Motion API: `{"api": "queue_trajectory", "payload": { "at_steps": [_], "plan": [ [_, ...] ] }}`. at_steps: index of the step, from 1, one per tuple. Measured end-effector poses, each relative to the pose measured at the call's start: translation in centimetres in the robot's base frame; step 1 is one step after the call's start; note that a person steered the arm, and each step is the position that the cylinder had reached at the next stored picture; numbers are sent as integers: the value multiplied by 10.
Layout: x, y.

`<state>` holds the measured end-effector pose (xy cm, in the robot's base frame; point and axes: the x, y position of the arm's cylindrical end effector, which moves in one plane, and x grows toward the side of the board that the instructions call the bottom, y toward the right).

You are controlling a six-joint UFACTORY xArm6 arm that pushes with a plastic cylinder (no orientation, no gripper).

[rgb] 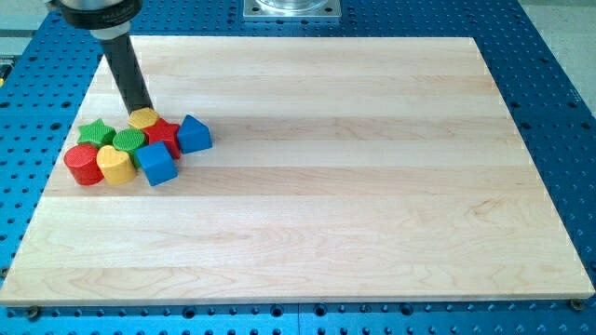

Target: Move the triangle to the red star

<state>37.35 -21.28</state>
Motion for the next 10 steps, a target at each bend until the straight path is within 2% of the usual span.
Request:
{"api": "queue_trajectory", "payload": {
  "at_steps": [1,2,3,5,6,8,9,10],
  "plan": [
    [-10,-3],
    [-29,69],
    [-19,117],
    [12,48],
    [40,67],
    [44,109],
    [-14,138],
    [16,201]
  ]
}}
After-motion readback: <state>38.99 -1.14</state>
